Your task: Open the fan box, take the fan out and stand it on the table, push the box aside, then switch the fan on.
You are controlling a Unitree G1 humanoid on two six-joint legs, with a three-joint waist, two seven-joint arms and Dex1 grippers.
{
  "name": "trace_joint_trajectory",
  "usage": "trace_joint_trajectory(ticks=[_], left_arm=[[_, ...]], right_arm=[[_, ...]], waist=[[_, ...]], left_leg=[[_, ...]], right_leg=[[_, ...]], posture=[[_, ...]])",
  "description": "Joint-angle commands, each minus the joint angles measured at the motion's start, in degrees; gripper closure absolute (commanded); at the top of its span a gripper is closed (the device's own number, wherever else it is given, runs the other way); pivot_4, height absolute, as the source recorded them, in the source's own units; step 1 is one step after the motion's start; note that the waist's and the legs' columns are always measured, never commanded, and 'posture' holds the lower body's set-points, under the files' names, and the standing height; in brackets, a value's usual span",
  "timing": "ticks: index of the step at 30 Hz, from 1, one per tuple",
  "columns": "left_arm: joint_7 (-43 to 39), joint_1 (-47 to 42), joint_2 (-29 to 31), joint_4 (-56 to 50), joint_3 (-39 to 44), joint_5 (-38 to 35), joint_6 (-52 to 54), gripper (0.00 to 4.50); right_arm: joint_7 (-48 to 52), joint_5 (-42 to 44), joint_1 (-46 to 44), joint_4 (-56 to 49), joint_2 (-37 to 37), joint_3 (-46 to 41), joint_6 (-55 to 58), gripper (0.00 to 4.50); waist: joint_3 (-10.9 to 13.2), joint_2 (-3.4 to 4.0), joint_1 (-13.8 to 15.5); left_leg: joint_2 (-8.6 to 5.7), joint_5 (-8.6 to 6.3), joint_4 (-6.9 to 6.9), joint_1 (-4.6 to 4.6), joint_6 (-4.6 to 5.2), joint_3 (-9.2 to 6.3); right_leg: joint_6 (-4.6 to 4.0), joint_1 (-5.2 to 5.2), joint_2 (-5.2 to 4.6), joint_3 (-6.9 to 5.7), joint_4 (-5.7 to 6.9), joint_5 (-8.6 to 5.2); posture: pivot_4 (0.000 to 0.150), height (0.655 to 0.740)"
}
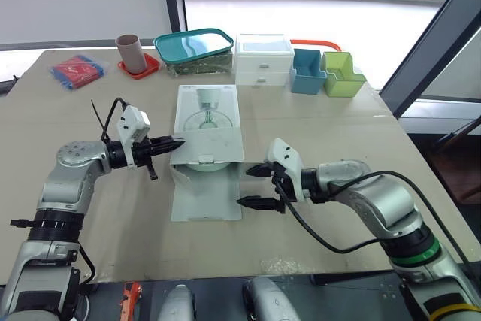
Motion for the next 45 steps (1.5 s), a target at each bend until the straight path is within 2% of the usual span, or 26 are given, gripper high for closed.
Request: trace_joint_trajectory(ticks=[1, 20, 39, 42, 45], left_arm=[[0.0, 0.5, -0.4, 0.4, -1.2, 1.3, 0.3, 4.50], [0.1, 0.8, -0.7, 0.2, -1.7, 1.9, 0.1, 4.50], [-0.1, 0.0, -1.3, 1.7, -1.6, 2.5, -0.9, 4.50], [-0.2, -0.1, -1.3, 1.9, -1.5, 2.5, -1.1, 4.50], [-0.2, 0.1, -1.3, 1.8, -1.5, 2.6, -1.2, 4.50]], right_arm=[[-0.8, -0.7, -0.3, 0.6, 0.8, -2.0, -1.2, 0.30], [-2.7, -2.9, -2.1, 2.8, 6.8, -1.5, -4.3, 0.30], [0.5, -1.0, 0.1, -3.0, 2.1, -4.1, -2.2, 0.30], [0.9, 0.1, -0.6, -4.7, 1.0, -5.7, -1.6, 0.30], [0.6, 4.8, -3.0, -5.8, 2.2, -10.2, 0.8, 0.30]], waist=[[0.0, 0.00, 0.0], [0.0, 0.00, 0.0], [0.0, 0.00, 0.0], [0.0, 0.00, 0.0], [0.0, 0.00, 0.0]], left_leg=[[0.00, 0.00, 0.00, 0.00, 0.00, 0.00], [0.01, 0.00, 0.00, 0.02, 0.00, 0.00], [0.00, 0.00, 0.00, 0.03, 0.00, 0.00], [0.00, 0.00, 0.00, 0.03, 0.00, 0.00], [0.00, 0.00, 0.00, 0.03, 0.00, 0.00]], right_leg=[[0.00, 0.00, 0.00, 0.00, 0.00, 0.00], [-0.01, 0.00, 0.01, 0.00, 0.00, 0.01], [0.00, 0.02, 0.00, 0.01, 0.00, 0.00], [-0.01, 0.02, 0.00, 0.01, 0.00, 0.00], [-0.01, 0.02, 0.00, 0.01, 0.00, 0.01]], posture=[[0.150, 0.7400], [0.150, 0.7400], [0.150, 0.7400], [0.150, 0.7400], [0.150, 0.7400]])
